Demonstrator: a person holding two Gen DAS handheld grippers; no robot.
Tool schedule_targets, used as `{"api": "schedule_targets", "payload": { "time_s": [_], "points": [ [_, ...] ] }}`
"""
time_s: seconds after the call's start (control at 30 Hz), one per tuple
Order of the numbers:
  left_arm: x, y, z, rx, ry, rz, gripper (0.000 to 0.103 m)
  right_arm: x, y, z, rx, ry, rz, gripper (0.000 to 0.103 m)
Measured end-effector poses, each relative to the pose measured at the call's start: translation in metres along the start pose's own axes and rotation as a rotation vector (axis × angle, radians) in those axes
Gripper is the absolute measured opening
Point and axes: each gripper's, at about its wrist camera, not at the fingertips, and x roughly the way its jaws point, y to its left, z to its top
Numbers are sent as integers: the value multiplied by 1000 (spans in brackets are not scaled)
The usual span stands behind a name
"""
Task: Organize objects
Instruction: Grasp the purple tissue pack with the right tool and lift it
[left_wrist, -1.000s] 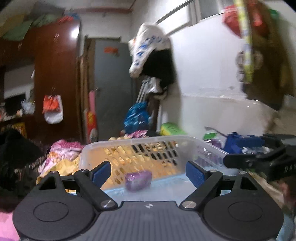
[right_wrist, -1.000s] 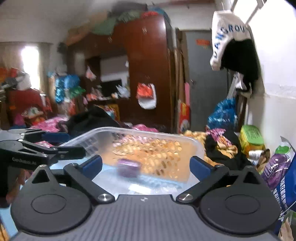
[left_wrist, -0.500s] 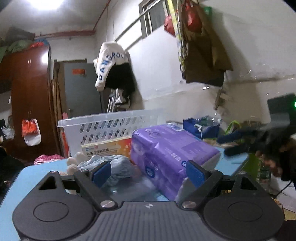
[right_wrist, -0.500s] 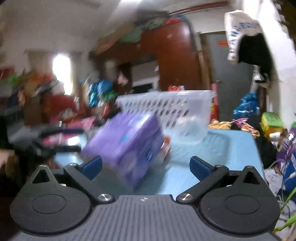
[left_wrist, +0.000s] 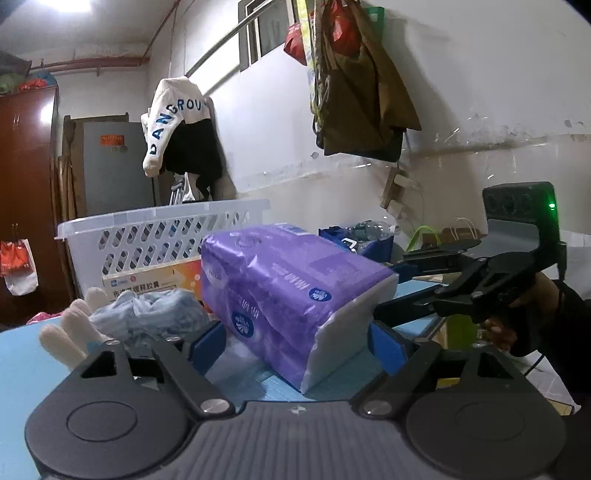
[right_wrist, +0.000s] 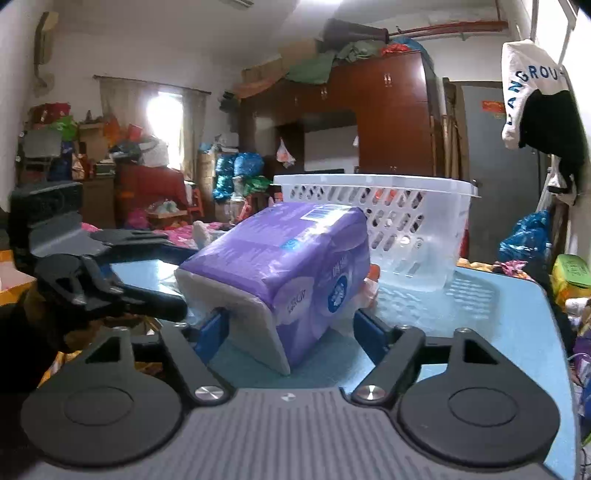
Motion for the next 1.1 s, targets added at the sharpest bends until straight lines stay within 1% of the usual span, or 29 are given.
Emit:
{"api": "schedule_targets", "payload": {
  "time_s": [0.1,0.13,0.17,0.2,0.23,0.33,0.5,0.77,1.1],
  "points": [
    [3,3,-2,-3,-4,-12,77,-6,10,-11,-29,-10,8,70],
    [4,4,-3,-7,-4,-24,75,-7,12,-14,-22,-11,15,67],
    [5,5,-4,-10,-1,-40,69,-7,11,-15,-15,-8,22,65],
    [6,5,-4,-13,2,-55,61,-7,11,-15,-11,-2,28,60],
    [7,5,-5,-12,6,-61,60,-6,11,-15,-11,9,35,54],
    [5,3,-8,14,2,-52,56,-8,13,-18,-16,14,33,52],
    [1,6,-9,18,1,-74,48,-10,16,-18,-17,18,28,50],
    [-4,2,-5,46,-19,-60,43,-16,26,-14,-62,3,-15,46],
    [-12,-7,1,80,-66,-22,43,-16,35,-10,-99,-14,-41,45]
  ]
}}
